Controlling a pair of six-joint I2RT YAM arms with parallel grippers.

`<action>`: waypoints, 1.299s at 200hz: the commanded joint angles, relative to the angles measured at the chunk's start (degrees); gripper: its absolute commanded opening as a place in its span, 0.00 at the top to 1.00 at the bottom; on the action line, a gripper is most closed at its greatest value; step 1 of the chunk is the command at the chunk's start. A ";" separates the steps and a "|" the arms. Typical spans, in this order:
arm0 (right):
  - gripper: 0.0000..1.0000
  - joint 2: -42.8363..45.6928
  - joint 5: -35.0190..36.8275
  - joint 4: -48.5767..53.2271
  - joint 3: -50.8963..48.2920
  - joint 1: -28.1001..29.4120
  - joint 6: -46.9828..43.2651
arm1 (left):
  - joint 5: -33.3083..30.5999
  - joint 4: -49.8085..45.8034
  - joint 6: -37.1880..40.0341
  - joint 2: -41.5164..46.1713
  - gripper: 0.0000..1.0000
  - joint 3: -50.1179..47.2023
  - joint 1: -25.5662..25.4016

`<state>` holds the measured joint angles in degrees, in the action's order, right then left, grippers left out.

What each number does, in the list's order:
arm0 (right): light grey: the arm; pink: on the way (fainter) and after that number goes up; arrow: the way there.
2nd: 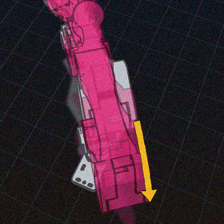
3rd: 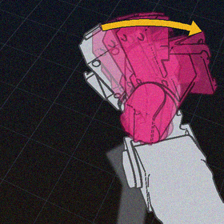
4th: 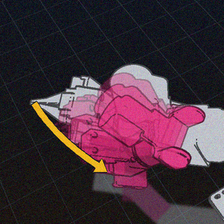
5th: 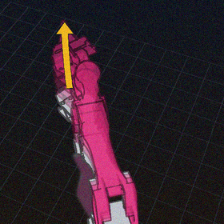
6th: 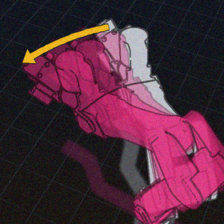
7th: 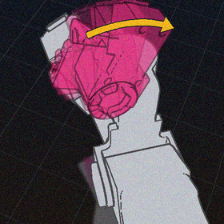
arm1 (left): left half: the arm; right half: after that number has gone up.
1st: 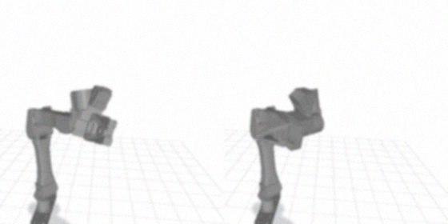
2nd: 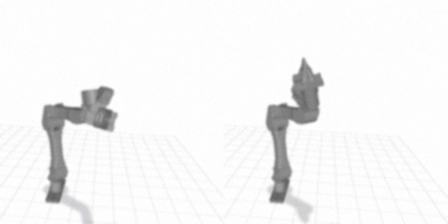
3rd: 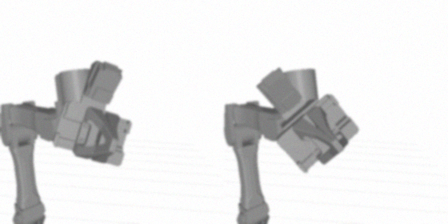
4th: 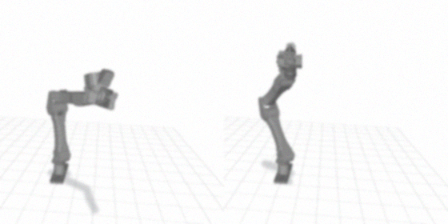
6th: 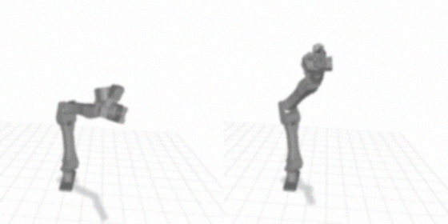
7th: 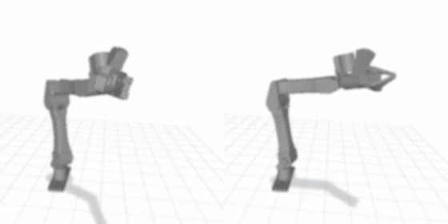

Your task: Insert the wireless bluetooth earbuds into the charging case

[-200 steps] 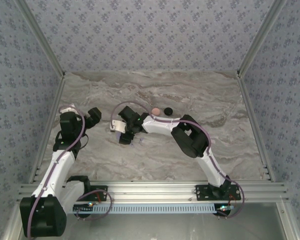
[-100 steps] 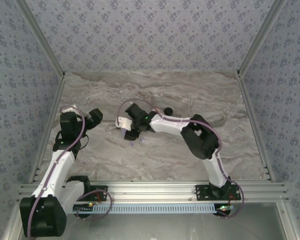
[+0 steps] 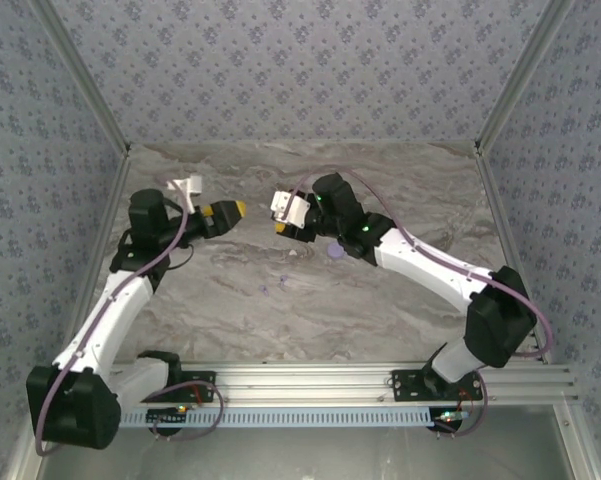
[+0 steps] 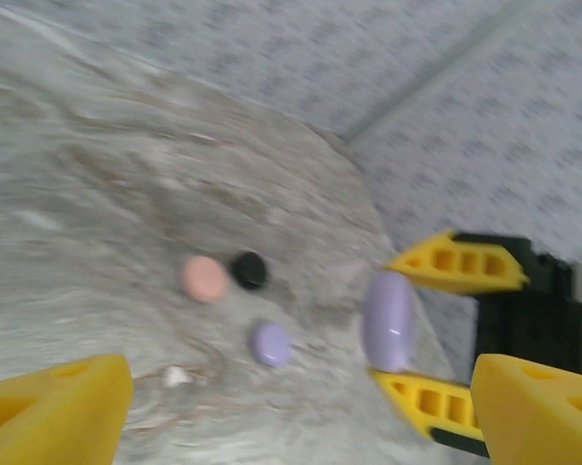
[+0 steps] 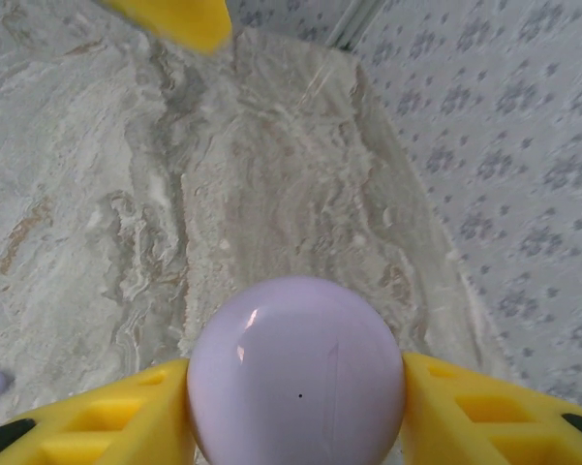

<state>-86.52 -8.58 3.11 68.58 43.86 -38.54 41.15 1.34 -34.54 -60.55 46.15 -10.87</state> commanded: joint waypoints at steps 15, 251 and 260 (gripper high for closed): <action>0.46 3.44 1.60 -1.98 -2.91 -0.09 -3.99 | 6.91 3.75 0.35 -4.20 0.14 4.79 -5.32; 0.45 6.22 -2.54 -4.20 -3.89 0.88 -2.33 | 9.94 5.77 -0.22 -14.84 0.63 9.10 -11.72; 0.45 6.21 -2.50 -4.23 -3.86 0.88 -2.17 | 10.12 5.70 -0.17 -14.86 0.66 9.08 -11.76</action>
<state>-81.73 -9.91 -0.58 64.51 44.40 -41.43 49.43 5.65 -35.18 -75.20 52.88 -22.26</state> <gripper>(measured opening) 0.552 0.372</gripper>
